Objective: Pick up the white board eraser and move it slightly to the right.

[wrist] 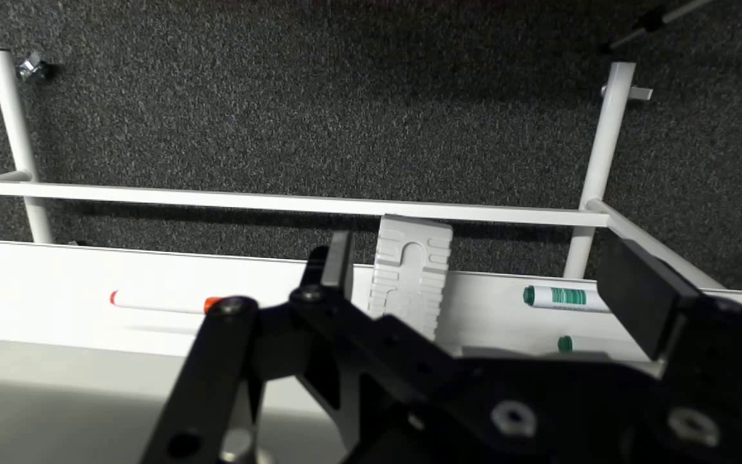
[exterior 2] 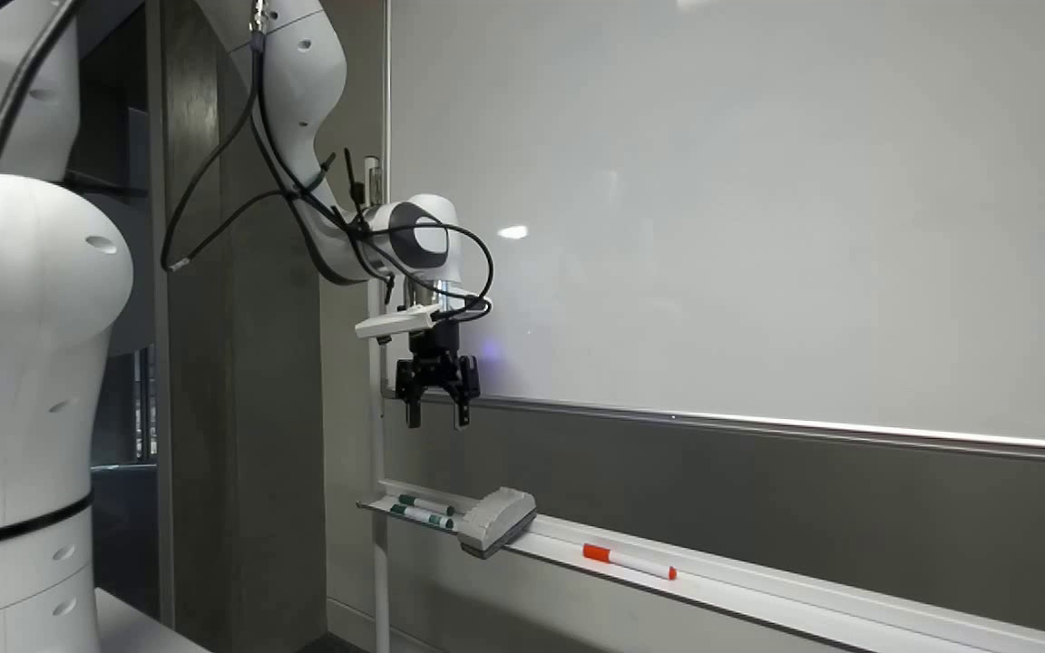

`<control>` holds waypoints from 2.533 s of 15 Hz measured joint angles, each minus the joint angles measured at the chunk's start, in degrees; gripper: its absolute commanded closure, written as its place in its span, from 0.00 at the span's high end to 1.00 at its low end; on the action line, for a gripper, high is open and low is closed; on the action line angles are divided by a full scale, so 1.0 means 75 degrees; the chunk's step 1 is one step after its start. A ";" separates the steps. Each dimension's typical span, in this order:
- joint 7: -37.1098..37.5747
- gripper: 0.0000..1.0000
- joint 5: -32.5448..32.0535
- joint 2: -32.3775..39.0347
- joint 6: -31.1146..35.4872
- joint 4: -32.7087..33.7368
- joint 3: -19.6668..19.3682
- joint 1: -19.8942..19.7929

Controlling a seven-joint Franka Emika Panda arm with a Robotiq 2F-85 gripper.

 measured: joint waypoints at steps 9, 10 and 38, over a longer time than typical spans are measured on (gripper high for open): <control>-0.0028 1.00 0.0090 0.2293 0.0777 0.0902 -0.0052 0.0003; -0.0029 1.00 0.0090 0.2521 0.0973 0.1004 -0.0069 0.0000; -0.0263 1.00 0.0110 0.4369 0.0495 0.2576 -0.0230 0.0000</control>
